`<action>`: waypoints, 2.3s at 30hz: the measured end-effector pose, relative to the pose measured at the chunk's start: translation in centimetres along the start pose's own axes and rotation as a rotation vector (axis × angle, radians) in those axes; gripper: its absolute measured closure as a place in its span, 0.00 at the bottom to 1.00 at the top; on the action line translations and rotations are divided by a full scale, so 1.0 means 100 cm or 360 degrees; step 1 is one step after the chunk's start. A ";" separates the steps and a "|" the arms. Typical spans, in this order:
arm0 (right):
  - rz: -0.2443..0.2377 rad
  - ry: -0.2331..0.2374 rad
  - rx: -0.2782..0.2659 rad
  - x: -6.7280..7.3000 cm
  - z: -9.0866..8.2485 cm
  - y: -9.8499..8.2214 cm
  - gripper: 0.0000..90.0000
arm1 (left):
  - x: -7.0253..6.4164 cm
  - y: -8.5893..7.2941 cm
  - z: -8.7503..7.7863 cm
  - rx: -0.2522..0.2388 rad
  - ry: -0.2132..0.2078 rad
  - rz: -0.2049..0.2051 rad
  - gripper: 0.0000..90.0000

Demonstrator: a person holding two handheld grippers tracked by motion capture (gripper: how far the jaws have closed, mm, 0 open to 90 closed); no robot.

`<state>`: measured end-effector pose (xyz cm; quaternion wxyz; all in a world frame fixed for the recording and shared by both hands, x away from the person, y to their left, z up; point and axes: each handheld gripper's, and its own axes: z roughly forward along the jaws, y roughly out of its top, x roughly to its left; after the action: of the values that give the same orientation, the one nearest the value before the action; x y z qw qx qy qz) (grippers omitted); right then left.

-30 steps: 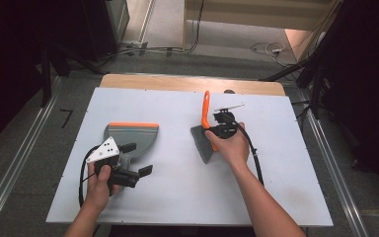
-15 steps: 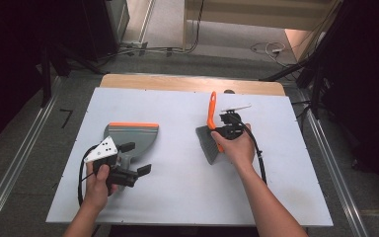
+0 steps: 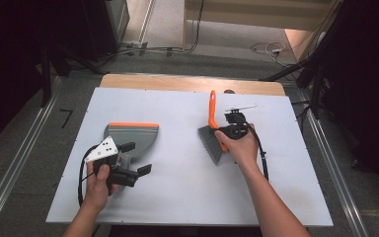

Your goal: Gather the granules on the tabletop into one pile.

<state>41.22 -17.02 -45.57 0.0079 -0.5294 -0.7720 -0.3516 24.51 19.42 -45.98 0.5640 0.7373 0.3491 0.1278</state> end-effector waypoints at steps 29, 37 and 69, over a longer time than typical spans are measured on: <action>-0.0221 -0.0708 -0.0081 -0.011 -0.024 -0.008 0.76 | 0.000 0.000 0.002 0.0016 0.0000 0.0004 0.00; -0.0256 -0.0741 -0.0062 0.008 -0.008 -0.001 0.76 | 0.000 0.000 0.000 0.0000 0.0000 -0.0004 0.00; -0.0391 -0.0649 -0.0110 0.013 -0.029 0.003 0.76 | 0.001 0.000 0.001 0.0009 0.0009 0.0002 0.00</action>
<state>39.89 -17.50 -42.75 -0.2093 -0.4914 -0.8038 -0.2620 24.67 19.43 -46.06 0.5608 0.7389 0.3504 0.1292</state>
